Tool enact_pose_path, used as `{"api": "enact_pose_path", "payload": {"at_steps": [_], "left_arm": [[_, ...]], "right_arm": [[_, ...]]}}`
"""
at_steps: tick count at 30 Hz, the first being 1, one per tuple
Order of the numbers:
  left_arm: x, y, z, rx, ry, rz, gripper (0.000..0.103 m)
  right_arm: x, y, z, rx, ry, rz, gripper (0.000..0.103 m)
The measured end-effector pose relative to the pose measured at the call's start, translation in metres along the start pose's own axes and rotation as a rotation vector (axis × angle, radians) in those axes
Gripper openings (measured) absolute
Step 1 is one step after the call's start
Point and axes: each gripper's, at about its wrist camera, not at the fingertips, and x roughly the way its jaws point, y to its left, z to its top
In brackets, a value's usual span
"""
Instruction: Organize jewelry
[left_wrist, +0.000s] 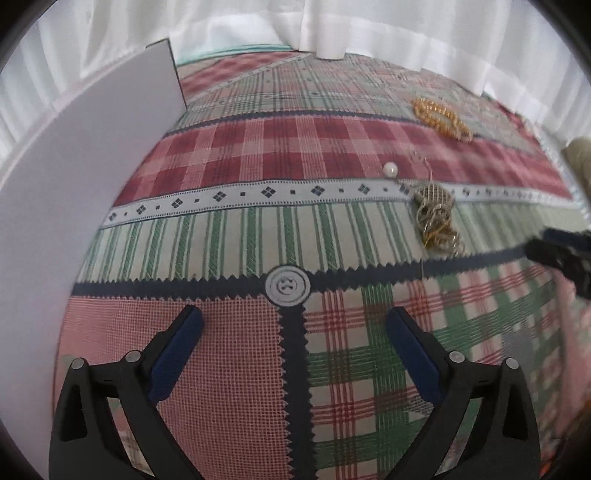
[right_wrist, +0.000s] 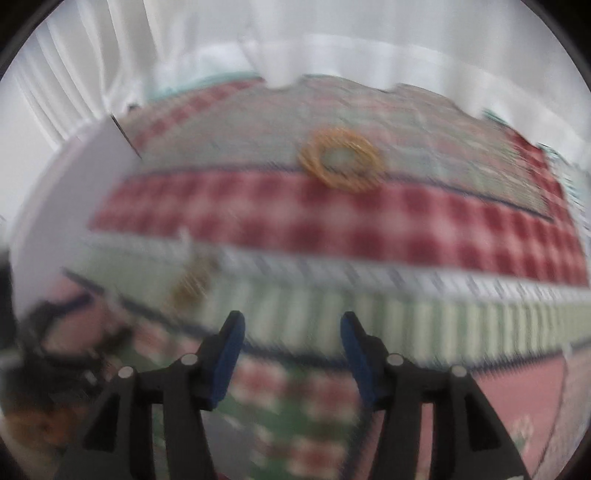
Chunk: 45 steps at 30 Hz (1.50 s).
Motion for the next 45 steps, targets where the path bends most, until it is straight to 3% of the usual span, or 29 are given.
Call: {"api": "enact_pose_path", "payload": {"at_steps": [4, 6, 12, 18, 28, 36, 45], "left_arm": [[0.001, -0.002, -0.004, -0.02, -0.034, -0.01, 0.103], [0.0, -0.002, -0.006, -0.027, -0.051, -0.005, 0.103], [-0.001, -0.002, -0.008, -0.059, -0.034, 0.008, 0.103], [-0.004, -0.001, -0.013, -0.061, -0.02, 0.007, 0.103], [-0.004, -0.001, -0.014, -0.02, -0.017, -0.018, 0.103], [-0.009, -0.003, -0.018, -0.01, -0.063, -0.013, 0.102], [-0.029, 0.003, -0.005, -0.032, -0.081, -0.122, 0.102]], "right_arm": [[0.001, -0.007, -0.037, 0.011, -0.002, -0.098, 0.064], [-0.001, -0.007, -0.05, 0.006, -0.048, -0.133, 0.071], [-0.004, -0.008, -0.06, 0.112, -0.123, -0.177, 0.085], [-0.008, -0.006, -0.08, 0.131, -0.186, -0.182, 0.088], [-0.01, 0.0, -0.089, 0.077, -0.185, -0.152, 0.09], [-0.012, 0.003, -0.092, 0.105, -0.156, -0.184, 0.09], [-0.022, -0.001, -0.089, 0.083, -0.067, -0.171, 0.09]]}}
